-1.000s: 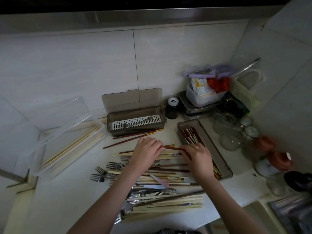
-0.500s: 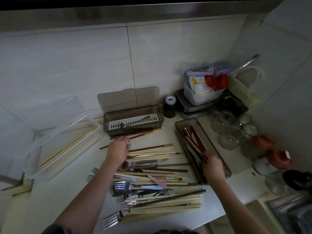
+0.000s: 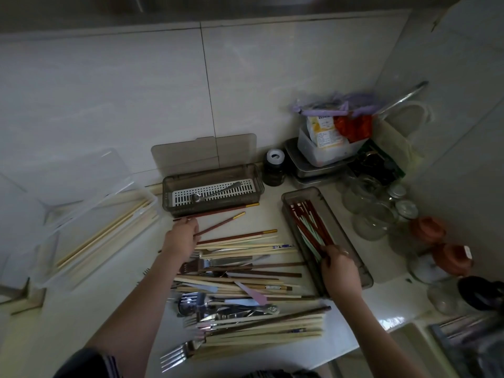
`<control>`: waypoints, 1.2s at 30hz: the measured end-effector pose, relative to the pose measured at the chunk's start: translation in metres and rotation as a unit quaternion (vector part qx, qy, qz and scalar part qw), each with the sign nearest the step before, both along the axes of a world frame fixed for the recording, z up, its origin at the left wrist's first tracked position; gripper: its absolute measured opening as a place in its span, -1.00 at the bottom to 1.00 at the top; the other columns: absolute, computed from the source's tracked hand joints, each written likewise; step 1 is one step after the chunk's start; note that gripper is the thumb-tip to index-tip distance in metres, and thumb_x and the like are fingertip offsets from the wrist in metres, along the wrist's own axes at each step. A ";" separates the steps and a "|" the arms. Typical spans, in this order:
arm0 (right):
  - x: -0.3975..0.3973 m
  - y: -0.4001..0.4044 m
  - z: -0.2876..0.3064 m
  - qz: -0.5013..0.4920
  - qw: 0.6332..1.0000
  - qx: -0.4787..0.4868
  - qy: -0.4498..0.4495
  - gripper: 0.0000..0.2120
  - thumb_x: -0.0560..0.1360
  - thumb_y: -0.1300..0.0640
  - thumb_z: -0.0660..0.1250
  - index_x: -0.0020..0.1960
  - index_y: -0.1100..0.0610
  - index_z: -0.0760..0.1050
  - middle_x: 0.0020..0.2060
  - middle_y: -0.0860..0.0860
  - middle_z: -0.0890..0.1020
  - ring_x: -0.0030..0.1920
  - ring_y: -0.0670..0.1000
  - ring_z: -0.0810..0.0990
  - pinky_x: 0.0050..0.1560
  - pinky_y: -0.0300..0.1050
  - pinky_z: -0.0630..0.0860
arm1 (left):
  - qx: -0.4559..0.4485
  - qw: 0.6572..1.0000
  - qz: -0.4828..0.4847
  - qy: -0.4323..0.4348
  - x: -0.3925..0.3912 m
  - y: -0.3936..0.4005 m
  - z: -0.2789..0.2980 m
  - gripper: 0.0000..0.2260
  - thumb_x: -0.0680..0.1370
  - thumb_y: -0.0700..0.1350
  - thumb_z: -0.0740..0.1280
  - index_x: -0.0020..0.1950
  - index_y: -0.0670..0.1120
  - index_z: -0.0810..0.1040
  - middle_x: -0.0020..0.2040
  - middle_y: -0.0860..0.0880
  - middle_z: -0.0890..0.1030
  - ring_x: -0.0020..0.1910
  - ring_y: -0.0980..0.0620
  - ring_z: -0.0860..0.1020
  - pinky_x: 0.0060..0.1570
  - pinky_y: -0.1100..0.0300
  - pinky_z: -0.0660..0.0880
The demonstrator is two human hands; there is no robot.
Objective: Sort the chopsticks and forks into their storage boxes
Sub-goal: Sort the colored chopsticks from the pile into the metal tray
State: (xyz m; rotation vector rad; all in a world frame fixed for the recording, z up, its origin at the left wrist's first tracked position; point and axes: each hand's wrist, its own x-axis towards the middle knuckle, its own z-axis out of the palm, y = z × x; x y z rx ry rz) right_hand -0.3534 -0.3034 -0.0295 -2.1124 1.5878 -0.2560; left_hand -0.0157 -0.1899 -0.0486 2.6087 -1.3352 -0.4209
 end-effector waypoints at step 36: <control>-0.008 0.014 0.026 -0.025 0.993 -0.026 0.111 -0.20 0.56 0.18 0.19 0.44 -0.36 -0.27 -0.08 0.06 0.50 -0.24 0.04 0.58 -0.29 0.01 0.61 | -0.246 0.963 -0.080 -0.080 -0.067 -0.002 0.029 -0.77 0.47 -0.26 0.34 0.12 -0.11 0.51 0.01 -0.04 0.60 0.06 -0.05 0.55 0.10 0.03 0.41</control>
